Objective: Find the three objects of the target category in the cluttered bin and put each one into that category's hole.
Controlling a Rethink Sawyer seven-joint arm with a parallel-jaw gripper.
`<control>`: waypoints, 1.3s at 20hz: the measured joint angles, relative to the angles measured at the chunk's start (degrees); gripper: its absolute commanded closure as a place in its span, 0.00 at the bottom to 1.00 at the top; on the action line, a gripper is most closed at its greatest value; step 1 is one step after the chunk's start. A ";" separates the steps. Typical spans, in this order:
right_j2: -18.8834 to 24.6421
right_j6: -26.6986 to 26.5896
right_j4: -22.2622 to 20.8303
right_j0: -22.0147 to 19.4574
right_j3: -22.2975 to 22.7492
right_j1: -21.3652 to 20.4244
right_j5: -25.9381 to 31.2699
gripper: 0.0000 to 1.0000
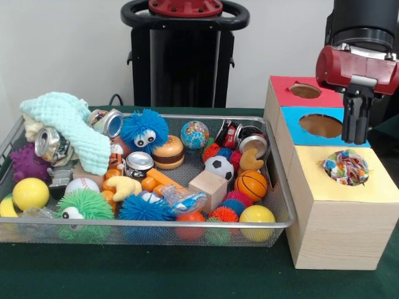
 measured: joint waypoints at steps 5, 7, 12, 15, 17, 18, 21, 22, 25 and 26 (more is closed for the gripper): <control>0.00 0.00 -0.01 0.00 0.32 0.00 0.00 1.00; 0.00 0.00 0.00 0.00 0.46 0.00 0.00 1.00; 0.00 0.00 0.00 0.00 0.69 0.00 0.00 1.00; 0.00 0.00 0.00 0.00 0.91 -0.01 0.00 1.00; 0.00 0.00 0.00 0.00 0.96 -0.01 0.00 1.00; 0.00 0.00 0.00 0.00 1.06 -0.01 0.00 1.00; 0.00 0.00 0.00 0.00 1.17 -0.01 0.00 1.00; 0.00 0.00 0.00 0.00 1.23 -0.01 0.00 1.00; 0.00 0.00 0.00 0.00 1.44 -0.01 -0.01 1.00; 0.00 0.00 0.00 0.00 1.51 -0.01 -0.01 1.00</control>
